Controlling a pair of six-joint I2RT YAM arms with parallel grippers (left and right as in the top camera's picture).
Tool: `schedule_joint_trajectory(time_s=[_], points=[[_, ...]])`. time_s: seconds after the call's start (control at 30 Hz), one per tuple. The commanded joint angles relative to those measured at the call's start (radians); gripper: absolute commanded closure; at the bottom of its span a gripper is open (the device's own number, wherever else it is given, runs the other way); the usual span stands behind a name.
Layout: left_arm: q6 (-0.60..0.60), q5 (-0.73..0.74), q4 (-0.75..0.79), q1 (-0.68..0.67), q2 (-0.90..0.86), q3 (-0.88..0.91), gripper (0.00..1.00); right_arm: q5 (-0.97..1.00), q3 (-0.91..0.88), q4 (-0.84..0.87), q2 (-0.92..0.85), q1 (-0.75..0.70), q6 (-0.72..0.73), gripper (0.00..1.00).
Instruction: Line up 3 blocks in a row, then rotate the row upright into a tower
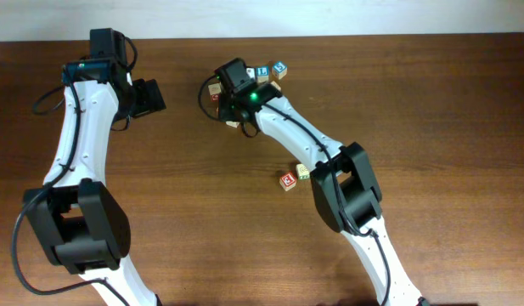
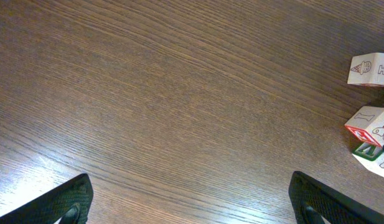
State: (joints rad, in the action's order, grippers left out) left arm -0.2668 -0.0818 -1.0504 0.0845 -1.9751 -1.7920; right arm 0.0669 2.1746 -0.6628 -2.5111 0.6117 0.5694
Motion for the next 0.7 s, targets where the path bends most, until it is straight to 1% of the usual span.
schedule_joint_trajectory(time_s=[0.0,0.27,0.37,0.43,0.5,0.57,0.67], points=[[-0.013,0.006,0.002,-0.003,-0.006,-0.019,0.01,0.101,-0.007,-0.014,-0.017,0.018,0.027,0.46],[-0.013,0.006,0.002,-0.003,-0.006,-0.019,0.01,0.102,-0.030,-0.014,-0.035,0.018,0.042,0.46],[-0.013,0.006,0.001,-0.003,-0.006,-0.019,0.01,0.089,-0.030,-0.062,-0.035,0.018,0.041,0.56],[-0.013,0.006,0.001,-0.003,-0.006,-0.019,0.01,0.067,-0.029,-0.092,-0.031,0.015,0.038,0.58],[-0.013,0.006,0.001,-0.003,-0.006,-0.019,0.01,0.046,-0.029,-0.133,-0.016,0.015,0.032,0.58],[-0.013,0.006,0.001,-0.003,-0.006,-0.019,0.01,0.004,-0.022,-0.166,0.001,0.015,-0.008,0.58],[-0.013,0.006,0.001,-0.003,-0.006,-0.019,0.01,-0.014,0.016,-0.271,0.020,0.015,-0.016,0.59]])
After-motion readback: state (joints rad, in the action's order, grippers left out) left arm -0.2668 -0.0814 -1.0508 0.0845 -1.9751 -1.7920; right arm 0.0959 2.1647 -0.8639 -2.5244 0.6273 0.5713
